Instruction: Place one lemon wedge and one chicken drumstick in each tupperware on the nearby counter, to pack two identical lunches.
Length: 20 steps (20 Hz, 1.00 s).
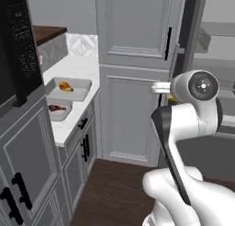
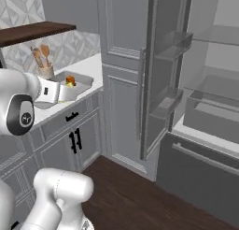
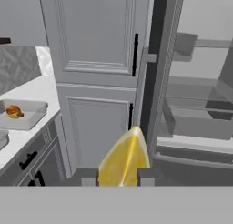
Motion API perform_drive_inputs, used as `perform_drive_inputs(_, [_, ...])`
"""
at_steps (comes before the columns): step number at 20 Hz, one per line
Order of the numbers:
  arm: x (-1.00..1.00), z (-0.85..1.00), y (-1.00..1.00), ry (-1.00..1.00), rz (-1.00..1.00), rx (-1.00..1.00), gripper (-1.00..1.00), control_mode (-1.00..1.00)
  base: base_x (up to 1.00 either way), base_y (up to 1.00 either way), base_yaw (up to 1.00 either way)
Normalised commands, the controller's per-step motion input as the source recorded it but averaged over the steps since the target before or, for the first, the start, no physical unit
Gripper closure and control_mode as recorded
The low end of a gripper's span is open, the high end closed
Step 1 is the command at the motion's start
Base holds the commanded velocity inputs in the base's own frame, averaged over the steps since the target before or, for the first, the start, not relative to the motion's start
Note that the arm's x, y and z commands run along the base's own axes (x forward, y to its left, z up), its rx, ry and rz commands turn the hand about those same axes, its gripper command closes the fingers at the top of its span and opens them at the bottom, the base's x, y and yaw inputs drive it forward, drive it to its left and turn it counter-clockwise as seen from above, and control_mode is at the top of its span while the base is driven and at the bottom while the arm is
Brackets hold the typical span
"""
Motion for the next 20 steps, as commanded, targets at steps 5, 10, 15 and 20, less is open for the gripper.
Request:
perform_drive_inputs(5, [0.00, 0.00, 0.00, 0.00, 0.00, 0.00, 1.00, 1.00, 1.00, -0.01, 0.33])
perform_drive_inputs(10, [0.00, 0.00, 0.00, 0.00, 0.00, 0.00, 1.00, 1.00, 1.00, 0.12, 0.34])
perform_drive_inputs(15, [0.00, 0.00, 0.00, 0.00, 0.00, 0.00, 1.00, 1.00, 1.00, 0.36, 0.37])
perform_drive_inputs(20, [0.00, 0.00, 0.00, 0.00, 0.00, 0.00, 1.00, 1.00, 1.00, 0.08, 0.39])
